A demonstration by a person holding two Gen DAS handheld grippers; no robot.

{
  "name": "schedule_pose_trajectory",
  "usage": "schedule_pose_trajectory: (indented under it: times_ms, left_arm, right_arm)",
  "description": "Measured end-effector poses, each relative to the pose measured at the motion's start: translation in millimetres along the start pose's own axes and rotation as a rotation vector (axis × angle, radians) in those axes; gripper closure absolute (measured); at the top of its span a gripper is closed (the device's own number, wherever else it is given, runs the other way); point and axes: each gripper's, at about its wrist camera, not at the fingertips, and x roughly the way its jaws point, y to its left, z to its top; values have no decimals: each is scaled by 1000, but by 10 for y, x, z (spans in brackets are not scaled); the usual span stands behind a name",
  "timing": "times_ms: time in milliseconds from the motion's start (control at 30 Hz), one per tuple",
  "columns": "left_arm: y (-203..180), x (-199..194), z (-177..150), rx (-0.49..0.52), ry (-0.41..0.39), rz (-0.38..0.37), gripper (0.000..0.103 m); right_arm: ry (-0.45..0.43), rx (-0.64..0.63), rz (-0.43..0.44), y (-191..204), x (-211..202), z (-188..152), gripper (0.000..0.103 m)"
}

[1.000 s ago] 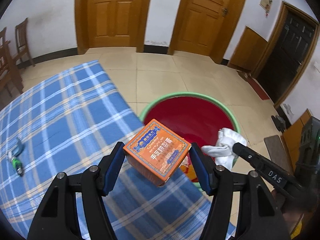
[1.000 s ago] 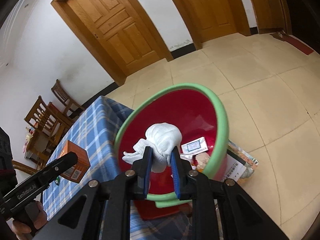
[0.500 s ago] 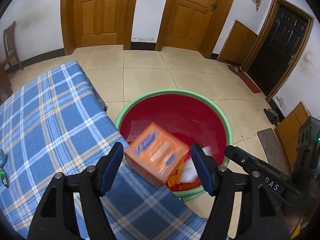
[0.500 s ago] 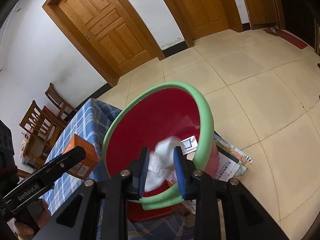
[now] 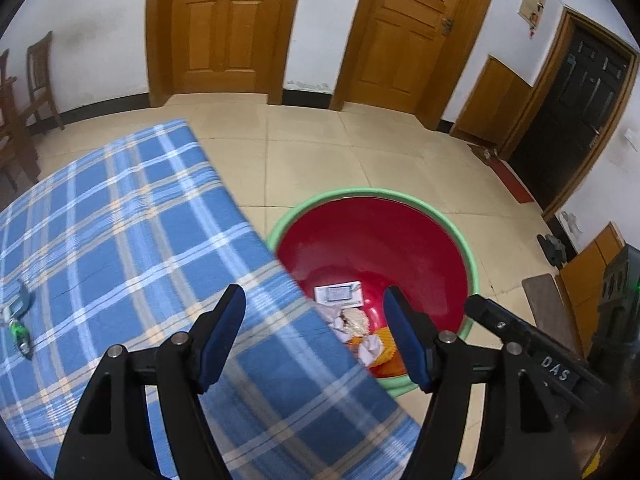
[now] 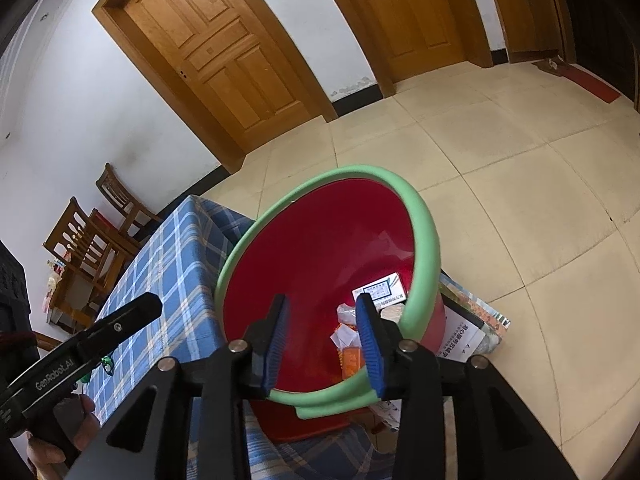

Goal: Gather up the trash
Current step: 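Open both tools to drop the medicine box and cloth into the bucket, then reach the left tool to the green-and-white figurine and grasp it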

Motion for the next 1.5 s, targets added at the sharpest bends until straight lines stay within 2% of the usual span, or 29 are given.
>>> schedule_pose_trajectory:
  times_ms: [233, 567, 900, 1233, 1367, 1500]
  left_arm:
    - [315, -167, -122, -67, -15, 53, 32]
    - [954, -402, -256, -189, -50, 169, 32]
    - [1694, -517, -373, -315, -64, 342, 32]
    - [2154, -541, -465, -391, -53, 419, 32]
    - [2279, -474, -502, -399, -36, 457, 42]
    - [2389, -382, -535, -426, -10, 459, 55]
  right_arm:
    - [12, -26, 28, 163, 25, -5, 56]
    - [19, -71, 63, 467, 28, -43, 55]
    - [39, -98, 66, 643, 108, -86, 55]
    - [60, -120, 57, 743, 176, -101, 55]
    - [71, -128, 57, 800, 217, -116, 54]
    - [82, -143, 62, 875, 263, -137, 54]
